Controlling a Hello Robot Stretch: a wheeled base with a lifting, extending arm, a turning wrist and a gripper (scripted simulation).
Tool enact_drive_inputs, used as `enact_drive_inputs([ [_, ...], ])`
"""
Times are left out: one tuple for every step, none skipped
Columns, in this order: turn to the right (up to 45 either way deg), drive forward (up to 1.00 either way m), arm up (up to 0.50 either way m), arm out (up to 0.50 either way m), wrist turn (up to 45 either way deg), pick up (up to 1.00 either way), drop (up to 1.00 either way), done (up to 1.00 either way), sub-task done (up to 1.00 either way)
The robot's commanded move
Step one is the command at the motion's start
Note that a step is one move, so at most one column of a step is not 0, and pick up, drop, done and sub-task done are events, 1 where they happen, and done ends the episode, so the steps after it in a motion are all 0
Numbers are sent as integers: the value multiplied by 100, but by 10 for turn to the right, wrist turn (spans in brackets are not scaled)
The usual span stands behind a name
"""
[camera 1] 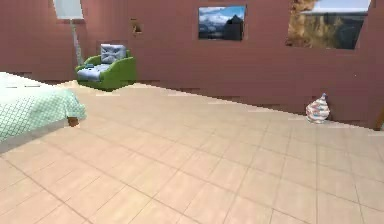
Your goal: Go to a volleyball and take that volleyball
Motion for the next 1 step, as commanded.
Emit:
enact_drive_inputs([
  [450, 0, 0, 0, 0, 0, 0, 0, 0],
])
